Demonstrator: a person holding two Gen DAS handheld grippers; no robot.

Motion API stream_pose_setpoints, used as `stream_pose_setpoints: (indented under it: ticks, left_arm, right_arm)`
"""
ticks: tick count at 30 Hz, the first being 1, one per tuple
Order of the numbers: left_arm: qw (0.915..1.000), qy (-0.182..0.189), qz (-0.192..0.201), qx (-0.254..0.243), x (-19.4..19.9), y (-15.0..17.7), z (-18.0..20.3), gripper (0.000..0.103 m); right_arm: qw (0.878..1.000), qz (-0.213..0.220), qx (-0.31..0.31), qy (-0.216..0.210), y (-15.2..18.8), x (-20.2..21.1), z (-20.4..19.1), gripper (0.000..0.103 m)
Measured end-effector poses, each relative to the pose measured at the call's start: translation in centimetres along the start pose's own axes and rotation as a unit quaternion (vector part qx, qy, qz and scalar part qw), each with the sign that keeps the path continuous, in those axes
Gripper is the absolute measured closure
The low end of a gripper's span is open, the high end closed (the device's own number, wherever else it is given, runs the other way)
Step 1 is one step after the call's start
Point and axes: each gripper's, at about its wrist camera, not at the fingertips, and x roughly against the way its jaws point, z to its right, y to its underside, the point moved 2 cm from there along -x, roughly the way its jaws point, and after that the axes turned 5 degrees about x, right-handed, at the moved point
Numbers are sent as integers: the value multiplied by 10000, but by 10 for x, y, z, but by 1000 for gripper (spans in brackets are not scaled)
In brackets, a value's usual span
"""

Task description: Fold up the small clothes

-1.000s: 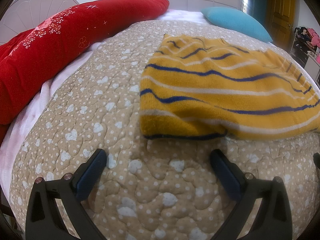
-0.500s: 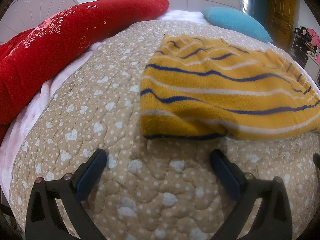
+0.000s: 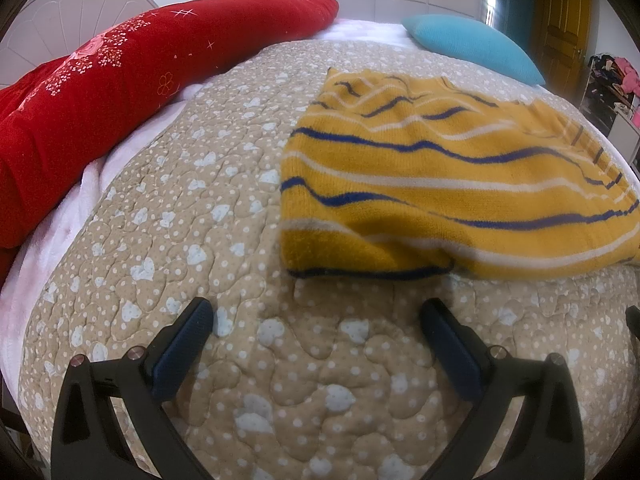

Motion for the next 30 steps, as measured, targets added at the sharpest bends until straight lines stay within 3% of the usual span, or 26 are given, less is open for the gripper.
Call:
stream_pose_setpoints:
  ticks: [4,9,11,13,19,22,24,29,30]
  left_arm:
    - [10000,51,3,26,1,0,0,0]
    - [9959,680,-63,587,24,-11,-23,0]
    - [9926,833,140,872,40,-21,-40,0]
    - [9882,1019,182,1131,47,-29,-55,0]
    - [9676,1735,-238,1818,24,-44,-69,0]
    - [9592,2036,-357,1929,7,-47,-62,19]
    - [9507,2309,-574,1991,-9,-48,-52,39]
    - [9296,2669,-591,2470,-29,-41,-59,41]
    - [9234,2794,-541,2578,-30,-40,-60,45]
  right_arm:
    - [10000,-11,-3,5,0,0,0,0]
    - [9995,-290,101,3,-5,-1,-1,0]
    - [9987,-489,128,9,-13,2,-2,8]
    - [9985,-494,116,-199,-24,12,-8,15]
    - [9920,-86,758,-1002,-73,42,-70,15]
    - [9853,-107,1079,-1321,-107,38,-107,15]
    - [9798,-197,1268,-1533,-130,29,-132,15]
    - [9656,-681,1778,-1773,-181,-12,-207,15]
    - [9616,-894,1844,-1824,-190,-25,-223,15]
